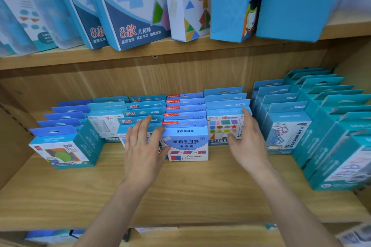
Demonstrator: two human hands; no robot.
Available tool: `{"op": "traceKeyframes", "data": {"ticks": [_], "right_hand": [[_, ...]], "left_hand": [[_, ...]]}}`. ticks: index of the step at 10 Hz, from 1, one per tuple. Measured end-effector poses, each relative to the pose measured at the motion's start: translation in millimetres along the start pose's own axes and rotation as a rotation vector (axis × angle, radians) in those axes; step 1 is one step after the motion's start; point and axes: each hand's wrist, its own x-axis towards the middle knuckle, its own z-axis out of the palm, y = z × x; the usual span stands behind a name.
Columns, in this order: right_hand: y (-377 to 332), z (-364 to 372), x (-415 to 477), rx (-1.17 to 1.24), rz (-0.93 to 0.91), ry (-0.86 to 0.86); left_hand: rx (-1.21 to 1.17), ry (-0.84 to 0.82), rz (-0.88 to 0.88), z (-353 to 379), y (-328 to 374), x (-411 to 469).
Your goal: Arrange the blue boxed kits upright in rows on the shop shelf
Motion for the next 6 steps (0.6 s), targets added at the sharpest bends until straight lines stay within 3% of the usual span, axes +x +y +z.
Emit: {"op": "traceKeyframes", "data": {"ticks": [4,6], "right_hand": [[-1.7,-22.1,-22.4,0.011,-0.095,-0.011],[-5.1,-53.2,-67.1,0.122,-0.101,-0.003]], "left_hand": [[-0.135,0.021,-0.023,-13.8,2.5,-7.8],[-0.362,0.189,0.035,-39.3,4.4,-31.0]]}}
